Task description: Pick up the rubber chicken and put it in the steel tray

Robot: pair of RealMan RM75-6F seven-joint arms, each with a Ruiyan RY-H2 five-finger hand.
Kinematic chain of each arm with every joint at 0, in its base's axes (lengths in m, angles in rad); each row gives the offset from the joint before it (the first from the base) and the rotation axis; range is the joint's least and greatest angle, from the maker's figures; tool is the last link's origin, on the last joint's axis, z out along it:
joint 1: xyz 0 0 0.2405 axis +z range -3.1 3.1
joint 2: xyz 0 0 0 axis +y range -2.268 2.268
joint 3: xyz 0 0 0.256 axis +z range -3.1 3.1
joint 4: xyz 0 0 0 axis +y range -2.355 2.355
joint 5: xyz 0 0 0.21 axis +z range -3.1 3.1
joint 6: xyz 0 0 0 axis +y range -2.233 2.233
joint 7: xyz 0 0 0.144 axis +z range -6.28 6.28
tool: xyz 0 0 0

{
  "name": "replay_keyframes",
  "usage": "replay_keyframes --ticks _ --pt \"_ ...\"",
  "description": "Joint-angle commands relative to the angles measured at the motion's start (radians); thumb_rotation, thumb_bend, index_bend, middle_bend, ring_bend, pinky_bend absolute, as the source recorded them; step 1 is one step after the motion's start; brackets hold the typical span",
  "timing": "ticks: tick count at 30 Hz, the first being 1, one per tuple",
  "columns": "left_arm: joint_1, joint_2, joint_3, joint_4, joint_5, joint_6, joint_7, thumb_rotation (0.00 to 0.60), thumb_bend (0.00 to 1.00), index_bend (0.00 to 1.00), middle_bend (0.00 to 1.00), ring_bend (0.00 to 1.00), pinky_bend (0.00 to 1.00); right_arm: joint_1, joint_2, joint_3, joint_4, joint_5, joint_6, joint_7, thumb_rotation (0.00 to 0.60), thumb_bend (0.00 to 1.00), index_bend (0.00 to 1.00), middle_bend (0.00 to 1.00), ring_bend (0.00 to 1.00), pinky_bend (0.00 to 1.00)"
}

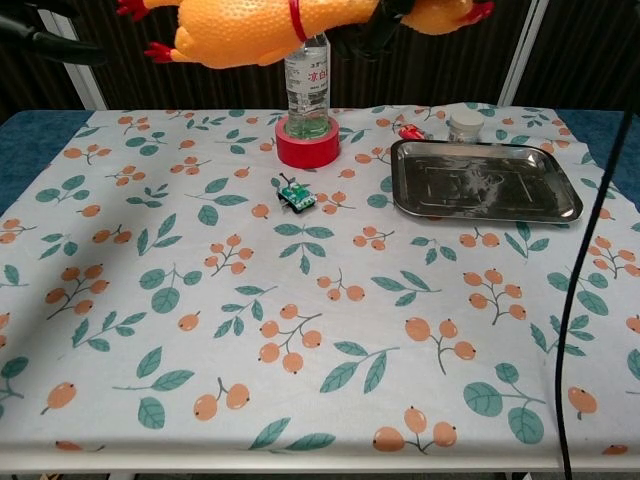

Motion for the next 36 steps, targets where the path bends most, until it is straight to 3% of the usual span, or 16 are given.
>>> replay_keyframes --ticks 1,6,11,19,30,33,35,36 --pt "0.048 0.028 0.022 -0.001 0.056 0.051 -0.033 0.578 0.07 0.19 0.12 0.12 0.28 -0.096 0.076 -0.02 -0.025 -0.105 -0.016 0.103 0.6 0.95 0.82 0.68 0.65 0.92" --pt "0.107 0.05 0.056 0.012 0.133 0.116 -0.054 0.6 0.07 0.19 0.12 0.12 0.28 -0.232 0.145 -0.067 0.01 -0.268 -0.032 0.248 0.6 0.94 0.82 0.68 0.64 0.91" --pt "0.159 0.036 0.08 0.027 0.184 0.19 -0.062 0.6 0.07 0.19 0.13 0.12 0.28 -0.341 0.142 -0.132 0.141 -0.394 -0.088 0.391 0.6 0.89 0.81 0.68 0.64 0.88" --pt "0.191 -0.01 0.093 0.044 0.187 0.217 -0.052 0.6 0.07 0.19 0.14 0.12 0.27 -0.427 -0.02 -0.159 0.465 -0.523 -0.169 0.589 0.6 0.71 0.75 0.66 0.58 0.79" --pt "0.218 -0.003 0.082 0.028 0.161 0.215 -0.049 0.6 0.07 0.19 0.14 0.12 0.27 -0.427 -0.233 -0.14 0.801 -0.668 -0.253 0.802 0.6 0.5 0.63 0.55 0.45 0.61" --pt "0.221 -0.004 0.08 0.032 0.16 0.218 -0.037 0.6 0.07 0.19 0.14 0.12 0.27 -0.421 -0.268 -0.14 0.871 -0.686 -0.286 0.831 0.6 0.27 0.41 0.42 0.32 0.46" --pt "0.223 -0.006 0.078 0.035 0.16 0.22 -0.033 0.6 0.07 0.19 0.14 0.12 0.27 -0.418 -0.282 -0.132 0.9 -0.69 -0.295 0.846 0.6 0.07 0.14 0.29 0.19 0.33" --pt "0.224 -0.006 0.075 0.036 0.161 0.22 -0.032 0.6 0.07 0.19 0.14 0.12 0.27 -0.418 -0.285 -0.128 0.909 -0.693 -0.297 0.852 0.6 0.04 0.08 0.25 0.15 0.3"
